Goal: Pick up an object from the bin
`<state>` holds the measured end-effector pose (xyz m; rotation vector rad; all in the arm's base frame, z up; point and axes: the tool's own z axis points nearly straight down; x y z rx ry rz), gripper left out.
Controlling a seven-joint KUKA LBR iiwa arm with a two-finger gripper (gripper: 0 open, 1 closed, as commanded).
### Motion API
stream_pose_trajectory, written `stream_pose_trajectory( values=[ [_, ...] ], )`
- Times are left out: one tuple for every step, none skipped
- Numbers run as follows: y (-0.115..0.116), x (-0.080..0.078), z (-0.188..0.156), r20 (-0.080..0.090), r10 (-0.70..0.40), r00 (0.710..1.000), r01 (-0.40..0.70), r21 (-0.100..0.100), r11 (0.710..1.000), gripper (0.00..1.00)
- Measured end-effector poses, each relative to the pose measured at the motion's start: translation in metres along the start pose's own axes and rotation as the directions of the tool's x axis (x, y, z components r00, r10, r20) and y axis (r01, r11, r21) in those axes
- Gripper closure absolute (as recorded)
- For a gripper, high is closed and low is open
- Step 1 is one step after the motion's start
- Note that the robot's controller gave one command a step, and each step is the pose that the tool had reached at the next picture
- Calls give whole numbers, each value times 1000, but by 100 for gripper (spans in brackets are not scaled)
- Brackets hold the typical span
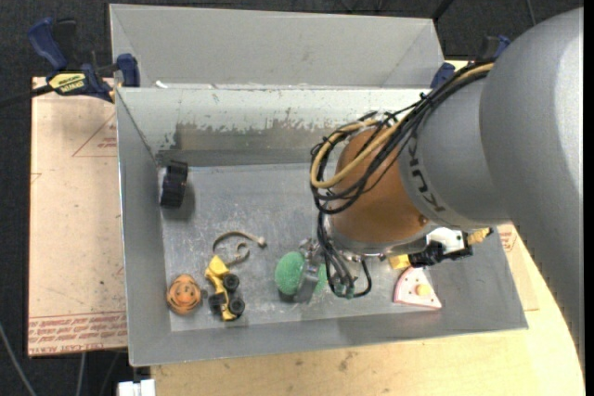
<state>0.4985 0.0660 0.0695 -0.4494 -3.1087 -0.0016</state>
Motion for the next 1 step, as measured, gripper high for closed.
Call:
stream_pose_trajectory(
  values=[
    [20,8,-181,9,-51,999,51,-4,999,100]
  ],
)
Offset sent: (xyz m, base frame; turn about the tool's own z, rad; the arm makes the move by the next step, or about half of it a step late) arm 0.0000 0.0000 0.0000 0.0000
